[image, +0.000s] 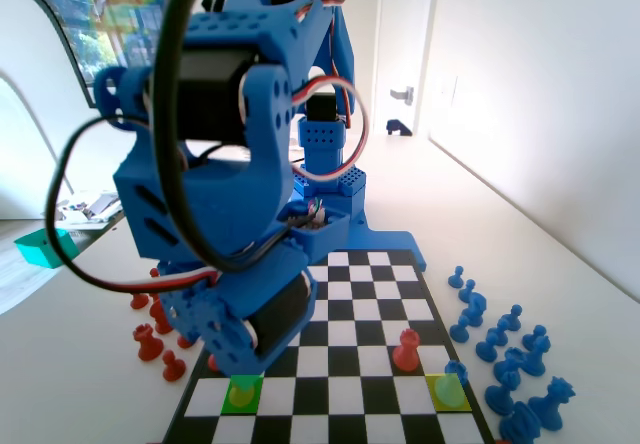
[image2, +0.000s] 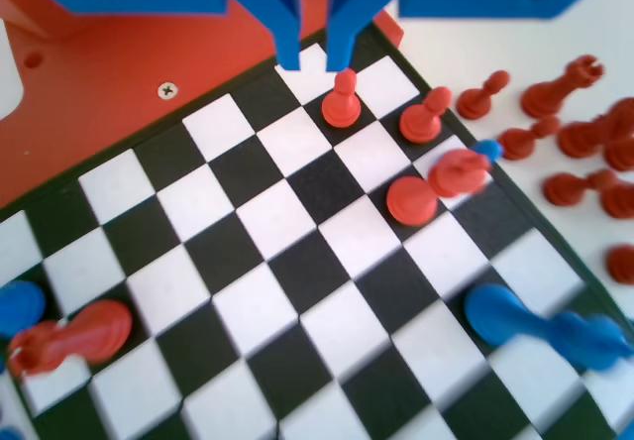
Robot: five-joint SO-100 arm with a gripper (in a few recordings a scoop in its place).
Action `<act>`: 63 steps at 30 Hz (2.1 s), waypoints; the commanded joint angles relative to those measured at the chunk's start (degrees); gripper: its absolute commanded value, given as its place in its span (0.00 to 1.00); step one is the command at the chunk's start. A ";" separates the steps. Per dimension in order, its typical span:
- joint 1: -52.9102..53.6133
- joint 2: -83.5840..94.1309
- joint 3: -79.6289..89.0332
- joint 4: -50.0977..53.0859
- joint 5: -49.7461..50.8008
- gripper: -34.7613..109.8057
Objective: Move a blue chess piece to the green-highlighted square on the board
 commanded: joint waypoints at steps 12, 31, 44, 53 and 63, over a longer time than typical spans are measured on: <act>2.02 0.26 -1.05 -1.32 -2.20 0.33; 3.52 -2.64 -2.81 -2.46 -3.43 0.33; 3.60 -5.01 -5.54 -2.55 -3.60 0.32; 3.60 -5.54 -5.98 -2.64 -4.13 0.31; 3.87 -6.06 -5.98 -2.29 -5.45 0.27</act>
